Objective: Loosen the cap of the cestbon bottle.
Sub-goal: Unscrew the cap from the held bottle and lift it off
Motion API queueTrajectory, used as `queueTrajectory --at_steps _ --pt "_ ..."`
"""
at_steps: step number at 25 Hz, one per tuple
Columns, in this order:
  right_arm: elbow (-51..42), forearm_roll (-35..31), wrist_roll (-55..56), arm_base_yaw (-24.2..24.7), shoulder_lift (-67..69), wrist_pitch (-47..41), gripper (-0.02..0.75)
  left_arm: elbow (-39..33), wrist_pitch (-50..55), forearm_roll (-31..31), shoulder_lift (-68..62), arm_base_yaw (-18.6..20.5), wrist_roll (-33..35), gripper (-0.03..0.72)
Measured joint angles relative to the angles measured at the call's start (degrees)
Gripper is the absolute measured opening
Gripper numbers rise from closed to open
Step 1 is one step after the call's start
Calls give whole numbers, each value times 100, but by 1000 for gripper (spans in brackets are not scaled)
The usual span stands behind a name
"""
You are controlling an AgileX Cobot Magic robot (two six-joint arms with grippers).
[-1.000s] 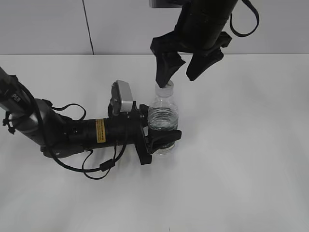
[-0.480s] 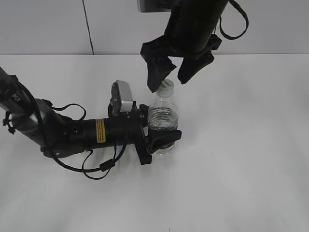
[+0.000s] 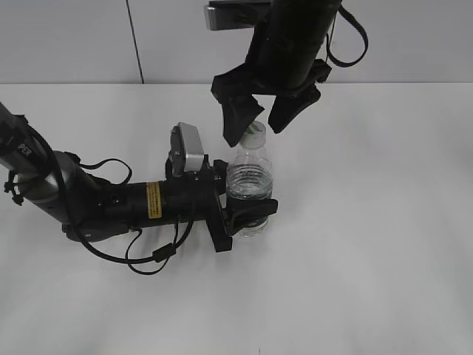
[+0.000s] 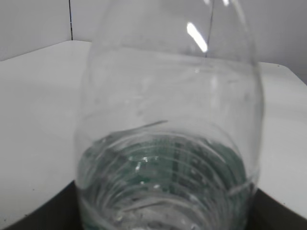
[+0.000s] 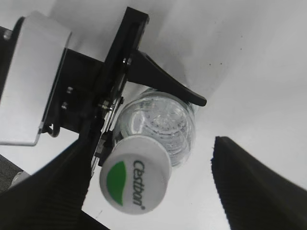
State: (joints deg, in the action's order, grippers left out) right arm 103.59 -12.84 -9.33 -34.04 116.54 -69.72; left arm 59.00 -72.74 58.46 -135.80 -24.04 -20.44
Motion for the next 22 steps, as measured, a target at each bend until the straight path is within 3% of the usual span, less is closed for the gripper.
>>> queueTrajectory --at_steps 9,12,16,22 --pt "58 16 -5 -28 72 -7 572 0 0 0 0 0 0 408" --pt "58 16 -5 -28 72 -7 500 0 0 0 0 0 0 408" --pt "58 -31 -5 -33 72 -7 335 6 5 0 0 0 0 408" --pt "64 -18 -88 -38 72 -7 316 18 10 -12 -6 0 -7 408"
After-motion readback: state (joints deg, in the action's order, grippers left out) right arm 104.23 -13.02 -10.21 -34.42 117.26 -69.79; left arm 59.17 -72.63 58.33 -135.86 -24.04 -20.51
